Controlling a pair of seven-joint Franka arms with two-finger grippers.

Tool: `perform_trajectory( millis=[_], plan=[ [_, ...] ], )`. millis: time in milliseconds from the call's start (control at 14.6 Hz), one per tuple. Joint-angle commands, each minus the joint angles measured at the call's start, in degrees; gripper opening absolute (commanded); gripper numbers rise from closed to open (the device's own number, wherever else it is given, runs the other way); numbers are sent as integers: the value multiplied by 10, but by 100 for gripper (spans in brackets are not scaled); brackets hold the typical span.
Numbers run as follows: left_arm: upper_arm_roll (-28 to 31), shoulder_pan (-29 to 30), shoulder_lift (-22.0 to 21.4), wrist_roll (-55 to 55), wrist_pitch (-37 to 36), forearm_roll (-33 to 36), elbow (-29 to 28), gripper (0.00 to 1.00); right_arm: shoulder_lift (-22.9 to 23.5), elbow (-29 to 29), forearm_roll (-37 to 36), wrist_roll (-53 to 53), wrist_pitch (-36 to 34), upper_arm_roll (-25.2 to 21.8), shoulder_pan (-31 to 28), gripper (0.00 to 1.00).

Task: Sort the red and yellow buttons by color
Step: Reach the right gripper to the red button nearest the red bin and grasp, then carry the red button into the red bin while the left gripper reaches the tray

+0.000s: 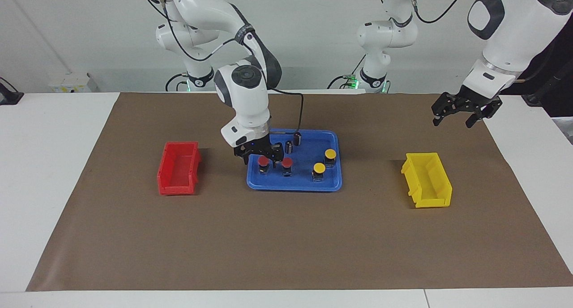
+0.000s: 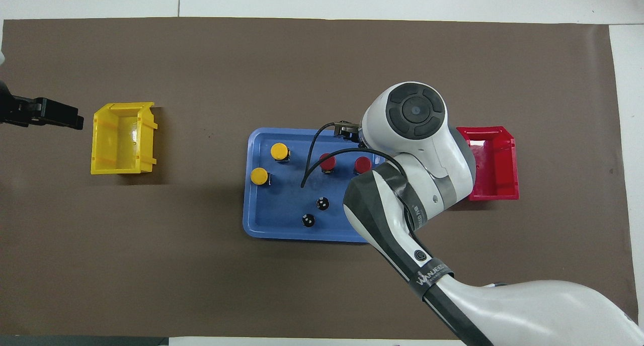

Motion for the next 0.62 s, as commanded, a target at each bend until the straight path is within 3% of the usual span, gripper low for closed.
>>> perform_trajectory(
  millis=[0,547],
  plan=[
    [-3,4,-22,-1,-1,9,-27,100,-26,-53,-4,8,28,1,3,100],
    [-3,5,-29,-27,1,9,-40,100,-34,-81,-4,1,49,1,15,80]
  ],
)
